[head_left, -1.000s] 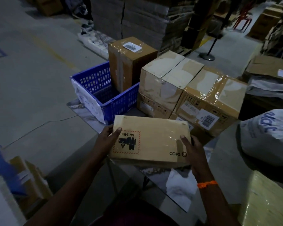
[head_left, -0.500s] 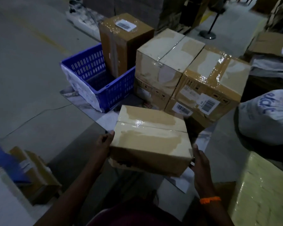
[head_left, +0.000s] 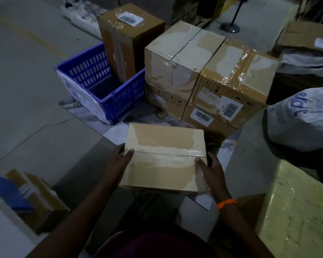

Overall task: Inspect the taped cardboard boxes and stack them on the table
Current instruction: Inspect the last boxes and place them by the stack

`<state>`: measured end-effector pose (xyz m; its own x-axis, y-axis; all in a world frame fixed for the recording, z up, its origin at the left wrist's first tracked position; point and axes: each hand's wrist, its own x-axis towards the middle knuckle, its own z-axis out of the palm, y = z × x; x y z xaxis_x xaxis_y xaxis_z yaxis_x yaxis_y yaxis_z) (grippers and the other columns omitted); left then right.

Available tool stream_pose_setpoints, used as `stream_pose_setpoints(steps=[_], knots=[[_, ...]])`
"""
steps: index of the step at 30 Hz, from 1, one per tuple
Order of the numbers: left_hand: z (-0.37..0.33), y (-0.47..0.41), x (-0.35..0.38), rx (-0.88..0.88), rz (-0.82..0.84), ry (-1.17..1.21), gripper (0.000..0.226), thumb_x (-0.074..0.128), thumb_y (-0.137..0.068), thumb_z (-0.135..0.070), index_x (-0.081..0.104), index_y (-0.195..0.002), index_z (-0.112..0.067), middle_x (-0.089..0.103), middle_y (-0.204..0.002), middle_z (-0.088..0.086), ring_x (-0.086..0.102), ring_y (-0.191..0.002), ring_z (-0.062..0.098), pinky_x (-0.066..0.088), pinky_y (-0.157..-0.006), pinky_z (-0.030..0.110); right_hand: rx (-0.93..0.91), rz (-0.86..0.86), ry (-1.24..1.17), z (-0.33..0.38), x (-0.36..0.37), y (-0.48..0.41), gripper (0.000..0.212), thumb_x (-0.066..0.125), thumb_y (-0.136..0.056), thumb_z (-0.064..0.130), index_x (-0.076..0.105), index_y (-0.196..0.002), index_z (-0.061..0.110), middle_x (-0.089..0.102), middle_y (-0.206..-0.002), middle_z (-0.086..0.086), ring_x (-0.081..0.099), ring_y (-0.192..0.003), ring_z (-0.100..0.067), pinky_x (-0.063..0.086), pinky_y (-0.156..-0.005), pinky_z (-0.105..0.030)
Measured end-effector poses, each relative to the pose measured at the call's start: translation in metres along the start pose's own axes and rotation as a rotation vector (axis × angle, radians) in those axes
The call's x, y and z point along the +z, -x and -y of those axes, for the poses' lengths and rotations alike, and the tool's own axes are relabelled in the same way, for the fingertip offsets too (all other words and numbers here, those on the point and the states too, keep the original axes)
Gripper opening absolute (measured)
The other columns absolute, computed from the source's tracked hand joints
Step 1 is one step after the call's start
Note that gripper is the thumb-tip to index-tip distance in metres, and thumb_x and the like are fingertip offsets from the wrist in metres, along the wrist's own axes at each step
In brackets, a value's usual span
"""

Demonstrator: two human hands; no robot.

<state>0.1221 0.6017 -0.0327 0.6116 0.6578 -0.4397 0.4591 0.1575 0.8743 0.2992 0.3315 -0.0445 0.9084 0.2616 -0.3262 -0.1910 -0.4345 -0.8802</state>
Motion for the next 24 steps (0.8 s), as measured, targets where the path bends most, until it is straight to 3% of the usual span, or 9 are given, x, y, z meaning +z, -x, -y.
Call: stream_pose_setpoints(steps=[2,5,10,13,15,17,19,21,24], knots=[[-0.012,-0.011,0.005,0.024,0.013,-0.011,0.039,0.062,-0.098,-0.038,0.057,-0.135,-0.025,0.067,-0.121,-0.001,0.065,-0.108,0.022,0.055,-0.091,0.046,-0.016,0.046,0.024,0.014,0.002,-0.012,0.03,0.071,-0.098,0.032,0.058,-0.125,0.032,0.066,-0.112,0.007,0.064,-0.104,-0.018,0.051,-0.083,-0.032],[-0.023,-0.022,0.012,0.022,0.041,0.028,0.032,0.066,-0.096,-0.034,0.062,-0.128,-0.027,0.071,-0.117,-0.001,0.067,-0.107,0.022,0.055,-0.093,0.045,0.011,0.08,0.076,0.027,0.006,-0.025,0.033,0.068,-0.1,0.034,0.065,-0.13,0.021,0.067,-0.11,0.004,0.064,-0.11,-0.022,0.047,-0.072,-0.022],[-0.023,-0.015,0.01,0.036,0.0,0.064,0.037,0.069,-0.094,-0.036,0.064,-0.128,-0.022,0.074,-0.114,0.002,0.071,-0.103,0.023,0.059,-0.083,0.043,-0.005,0.092,0.191,0.033,0.005,-0.027,0.04,0.069,-0.098,0.04,0.067,-0.131,0.018,0.067,-0.11,0.002,0.061,-0.1,-0.018,0.046,-0.083,-0.03],[-0.032,-0.005,0.004,0.073,-0.094,0.138,0.048,0.07,-0.087,-0.052,0.062,-0.127,-0.027,0.072,-0.116,0.0,0.072,-0.101,0.022,0.061,-0.081,0.046,-0.117,0.041,0.12,0.031,-0.003,-0.024,0.039,0.074,-0.095,0.034,0.066,-0.13,0.019,0.071,-0.113,0.002,0.066,-0.106,-0.019,0.053,-0.086,-0.034],[-0.048,0.005,0.003,0.09,-0.136,0.247,0.029,0.064,-0.096,-0.044,0.063,-0.116,-0.024,0.072,-0.109,-0.001,0.07,-0.096,0.019,0.058,-0.073,0.038,-0.163,0.014,0.041,0.031,-0.01,-0.024,0.044,0.079,-0.091,0.026,0.062,-0.132,0.021,0.071,-0.116,0.004,0.068,-0.108,-0.017,0.057,-0.089,-0.037],[-0.059,0.012,0.001,0.083,-0.135,0.377,0.022,0.054,-0.103,-0.037,0.063,-0.106,-0.018,0.075,-0.097,-0.005,0.071,-0.089,0.013,0.056,-0.07,0.032,-0.174,0.008,-0.106,0.032,-0.018,-0.023,0.052,0.08,-0.089,0.012,0.058,-0.136,0.018,0.07,-0.12,0.007,0.069,-0.107,-0.009,0.059,-0.084,-0.029],[-0.062,0.017,-0.005,0.089,-0.101,0.44,0.03,0.05,-0.103,-0.042,0.066,-0.11,-0.018,0.077,-0.104,-0.008,0.072,-0.098,0.011,0.057,-0.083,0.036,-0.21,0.018,-0.187,0.031,-0.025,-0.023,0.047,0.072,-0.091,-0.002,0.058,-0.133,0.013,0.07,-0.118,0.007,0.069,-0.105,-0.005,0.058,-0.076,-0.02],[-0.055,0.017,-0.01,0.049,-0.081,0.465,0.042,0.048,-0.1,-0.054,0.065,-0.123,-0.023,0.073,-0.119,-0.005,0.067,-0.113,0.019,0.054,-0.094,0.044,-0.224,0.012,-0.222,0.026,-0.029,-0.022,0.034,0.061,-0.095,-0.009,0.061,-0.124,0.009,0.073,-0.109,0.005,0.07,-0.104,-0.012,0.057,-0.072,-0.019],[-0.044,0.023,-0.006,0.007,-0.084,0.488,0.058,0.06,-0.08,-0.076,0.062,-0.121,-0.034,0.065,-0.124,-0.004,0.063,-0.112,0.019,0.054,-0.09,0.041,-0.234,-0.007,-0.284,0.014,-0.031,-0.017,0.04,0.048,-0.101,-0.009,0.07,-0.111,0.022,0.074,-0.098,0.011,0.069,-0.096,-0.009,0.056,-0.074,-0.02]])
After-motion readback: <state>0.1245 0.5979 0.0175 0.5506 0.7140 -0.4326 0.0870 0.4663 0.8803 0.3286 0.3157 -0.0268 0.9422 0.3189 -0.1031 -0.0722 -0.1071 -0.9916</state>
